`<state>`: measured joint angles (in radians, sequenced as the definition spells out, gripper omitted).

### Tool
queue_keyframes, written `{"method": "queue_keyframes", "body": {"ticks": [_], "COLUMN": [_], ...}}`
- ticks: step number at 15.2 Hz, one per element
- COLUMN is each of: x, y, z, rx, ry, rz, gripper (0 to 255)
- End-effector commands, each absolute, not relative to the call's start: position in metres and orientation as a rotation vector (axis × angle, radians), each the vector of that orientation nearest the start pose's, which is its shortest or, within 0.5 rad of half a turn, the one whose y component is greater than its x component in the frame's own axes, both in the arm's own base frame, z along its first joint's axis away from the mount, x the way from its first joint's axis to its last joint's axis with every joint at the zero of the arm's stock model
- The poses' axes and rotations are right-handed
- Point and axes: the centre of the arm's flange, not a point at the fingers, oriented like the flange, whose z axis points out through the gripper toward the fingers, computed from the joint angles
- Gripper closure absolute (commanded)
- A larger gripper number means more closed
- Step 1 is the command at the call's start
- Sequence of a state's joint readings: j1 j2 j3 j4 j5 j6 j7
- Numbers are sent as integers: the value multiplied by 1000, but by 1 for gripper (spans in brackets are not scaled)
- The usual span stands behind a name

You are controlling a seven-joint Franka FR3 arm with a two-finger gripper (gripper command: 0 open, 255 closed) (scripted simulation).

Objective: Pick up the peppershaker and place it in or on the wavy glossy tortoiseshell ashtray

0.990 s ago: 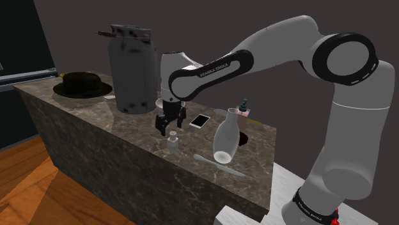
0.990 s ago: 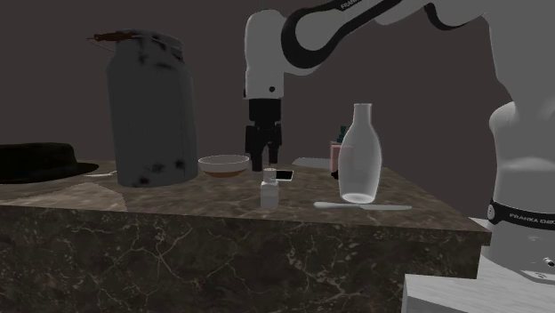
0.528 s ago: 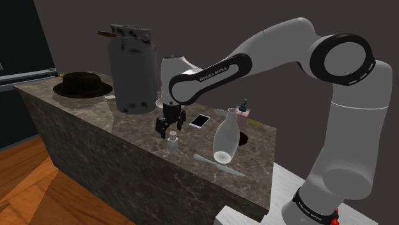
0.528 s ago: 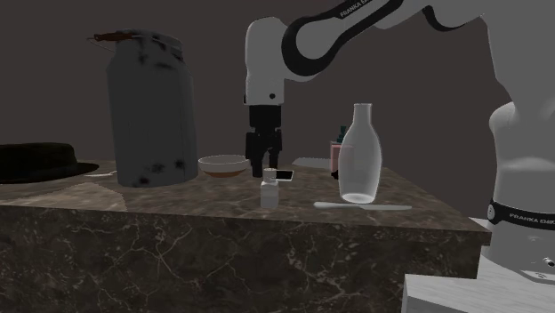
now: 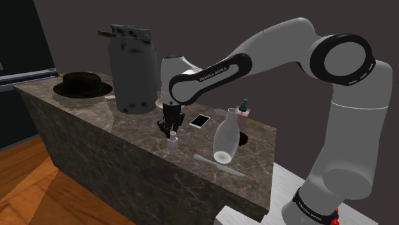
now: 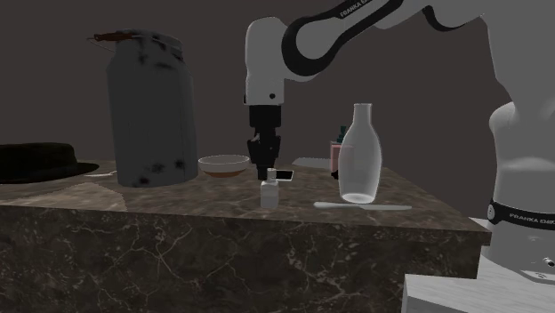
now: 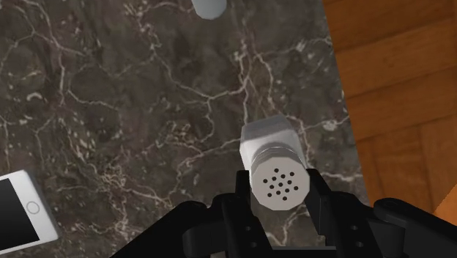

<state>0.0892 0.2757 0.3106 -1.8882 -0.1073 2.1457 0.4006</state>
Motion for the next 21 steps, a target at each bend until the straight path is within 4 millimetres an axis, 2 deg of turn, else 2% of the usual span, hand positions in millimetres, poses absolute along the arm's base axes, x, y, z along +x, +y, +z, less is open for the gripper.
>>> {"method": "queue_keyframes", "body": {"ticks": [1,4,21], "x": [573,573,573], "y": [226,226,226], "z": [367,367,457], "rx": [-3148,-3148,-3148], "ry": [-74,-74,-74], "rz": [1,1,1], "gripper": [255,255,255]}}
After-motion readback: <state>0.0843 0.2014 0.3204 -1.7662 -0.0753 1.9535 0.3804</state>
